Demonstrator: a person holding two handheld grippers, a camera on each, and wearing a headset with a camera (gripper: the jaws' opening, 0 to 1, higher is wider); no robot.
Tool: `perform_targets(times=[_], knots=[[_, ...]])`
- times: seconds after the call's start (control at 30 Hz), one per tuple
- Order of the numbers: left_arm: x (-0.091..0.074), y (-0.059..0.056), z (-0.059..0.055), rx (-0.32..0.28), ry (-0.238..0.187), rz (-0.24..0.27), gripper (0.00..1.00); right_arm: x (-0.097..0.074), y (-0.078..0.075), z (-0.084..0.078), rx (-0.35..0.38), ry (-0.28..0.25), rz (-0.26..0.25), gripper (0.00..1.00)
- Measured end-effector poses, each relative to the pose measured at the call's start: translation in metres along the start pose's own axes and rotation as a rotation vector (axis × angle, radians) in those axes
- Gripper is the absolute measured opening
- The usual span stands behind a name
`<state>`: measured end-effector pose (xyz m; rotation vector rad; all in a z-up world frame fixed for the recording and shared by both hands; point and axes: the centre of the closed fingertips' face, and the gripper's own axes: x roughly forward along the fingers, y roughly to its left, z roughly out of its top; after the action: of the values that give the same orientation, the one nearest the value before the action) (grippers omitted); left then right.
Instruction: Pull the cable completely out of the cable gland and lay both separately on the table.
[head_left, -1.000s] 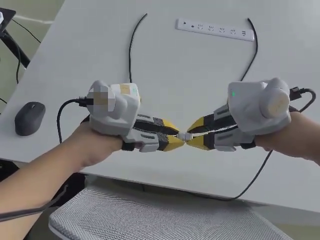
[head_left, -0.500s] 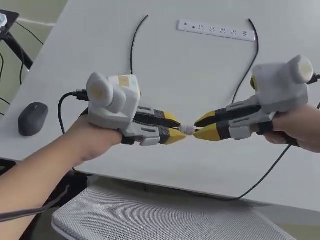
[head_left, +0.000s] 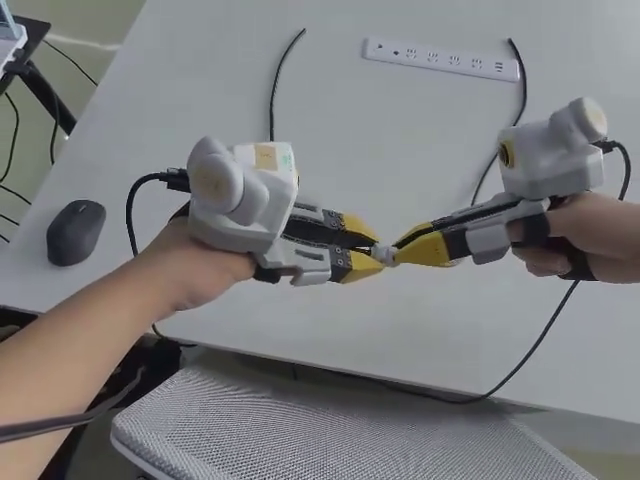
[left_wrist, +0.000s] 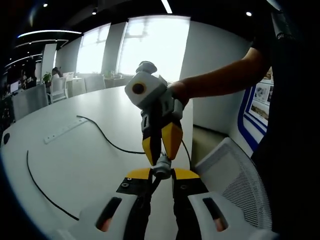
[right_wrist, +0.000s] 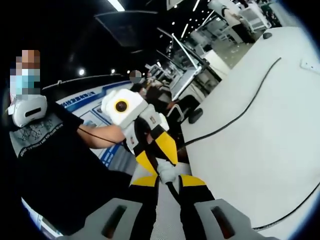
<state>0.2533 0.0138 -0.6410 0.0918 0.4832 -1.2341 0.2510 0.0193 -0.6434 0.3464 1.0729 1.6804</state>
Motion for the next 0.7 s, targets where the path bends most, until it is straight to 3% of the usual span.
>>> perform_targets(times=[0.17,0.3,0.4,0.47,0.57,0.7], knots=[[0.0017,-0.0013,0.003,0.007,-0.004,-0.008,0.15,0.001,0.0044,-0.0015,0.029,0.0,0.041,0.1],[0.0028,-0.0026,0.0022,-0.003,-0.004,-0.02,0.15,0.0014,0.0072,-0.0031,-0.002,0.011,0.049,0.09],[0.0039,-0.0022,0.0012,-0.001,0.002,-0.02,0.15,0.0022,0.0064,-0.0052,-0.113,0.041,0.019,0.07],[0.0046,-0.0029,-0.0003,-0.022,0.006,-0.024,0.15,0.003,0.0085,-0.0052,-0.106,0.05,0.011,0.07],[0.0043,-0.0025,0.0001,-0.041,-0.001,-0.024,0.15,0.0031,0.0085,-0.0047,-0.153,0.066,-0.013,0.06],[0.0043,-0.0025,-0.0016,-0.053,0.008,-0.023,0.15,0.0048,0.0059,-0.0053,-0.273,0.113,-0.085,0.06]])
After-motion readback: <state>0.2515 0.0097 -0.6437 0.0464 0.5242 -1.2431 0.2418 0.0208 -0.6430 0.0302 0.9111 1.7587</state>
